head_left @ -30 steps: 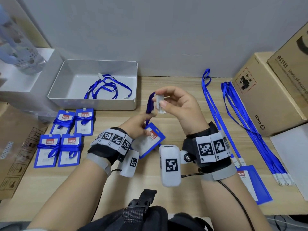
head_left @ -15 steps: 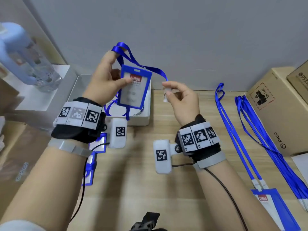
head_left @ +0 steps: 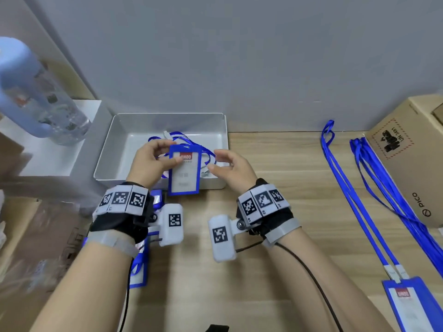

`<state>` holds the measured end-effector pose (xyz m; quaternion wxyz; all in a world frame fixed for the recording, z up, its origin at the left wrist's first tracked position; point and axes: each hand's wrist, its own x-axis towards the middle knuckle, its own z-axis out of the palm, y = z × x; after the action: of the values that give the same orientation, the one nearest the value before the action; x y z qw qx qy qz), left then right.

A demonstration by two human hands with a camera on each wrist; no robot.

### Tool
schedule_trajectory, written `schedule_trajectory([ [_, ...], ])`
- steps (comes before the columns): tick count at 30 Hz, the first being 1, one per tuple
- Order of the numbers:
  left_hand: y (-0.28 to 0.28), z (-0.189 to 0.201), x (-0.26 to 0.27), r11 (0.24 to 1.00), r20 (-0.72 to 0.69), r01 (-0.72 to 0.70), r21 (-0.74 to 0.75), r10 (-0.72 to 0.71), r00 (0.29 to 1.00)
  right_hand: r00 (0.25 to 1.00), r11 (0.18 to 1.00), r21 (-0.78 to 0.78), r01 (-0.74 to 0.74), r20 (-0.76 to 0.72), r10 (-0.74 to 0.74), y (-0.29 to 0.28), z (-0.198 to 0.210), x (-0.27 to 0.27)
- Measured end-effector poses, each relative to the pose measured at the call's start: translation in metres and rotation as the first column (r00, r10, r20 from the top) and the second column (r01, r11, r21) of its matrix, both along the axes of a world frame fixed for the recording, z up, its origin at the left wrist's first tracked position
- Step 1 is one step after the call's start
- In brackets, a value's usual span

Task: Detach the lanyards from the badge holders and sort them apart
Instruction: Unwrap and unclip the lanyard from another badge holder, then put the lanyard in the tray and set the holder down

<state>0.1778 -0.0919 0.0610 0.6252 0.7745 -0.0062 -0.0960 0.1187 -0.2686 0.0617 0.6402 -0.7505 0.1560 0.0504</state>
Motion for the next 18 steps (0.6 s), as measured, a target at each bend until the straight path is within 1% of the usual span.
schedule_trajectory([
  [2, -0.012, -0.003, -0.015, 0.99, -0.065, 0.069, -0.122, -0.077, 0.995, 1.0, 0.998, 0.067, -0.002, 0.004, 0.002, -0.003, -0.002, -0.013],
  [4, -0.029, -0.002, -0.031, 0.971, -0.095, 0.105, -0.214, -0.128, 0.987, 1.0, 0.997, 0.079, -0.014, 0.012, 0.013, -0.01, -0.002, -0.025],
  [7, -0.059, 0.001, -0.055, 0.943, -0.141, 0.156, -0.293, -0.205, 0.969, 0.998, 0.996, 0.073, 0.047, 0.045, -0.05, -0.029, 0.0, -0.045],
  [10, -0.091, -0.004, -0.079, 0.929, -0.185, 0.206, -0.307, -0.271, 0.945, 0.992, 0.989, 0.09, 0.113, 0.048, -0.118, -0.053, -0.002, -0.066],
  [14, -0.136, -0.017, -0.106, 0.938, -0.228, 0.182, -0.294, -0.254, 0.94, 0.982, 0.978, 0.094, 0.185, 0.026, -0.188, -0.099, -0.007, -0.104],
  [16, -0.16, -0.023, -0.118, 0.948, -0.262, 0.147, -0.284, -0.224, 0.939, 0.954, 0.953, 0.061, 0.298, 0.025, -0.3, -0.133, -0.015, -0.129],
  [18, -0.185, -0.029, -0.132, 0.948, -0.291, 0.146, -0.282, -0.23, 0.929, 0.897, 0.897, -0.03, 0.442, 0.028, -0.441, -0.171, -0.028, -0.158],
])
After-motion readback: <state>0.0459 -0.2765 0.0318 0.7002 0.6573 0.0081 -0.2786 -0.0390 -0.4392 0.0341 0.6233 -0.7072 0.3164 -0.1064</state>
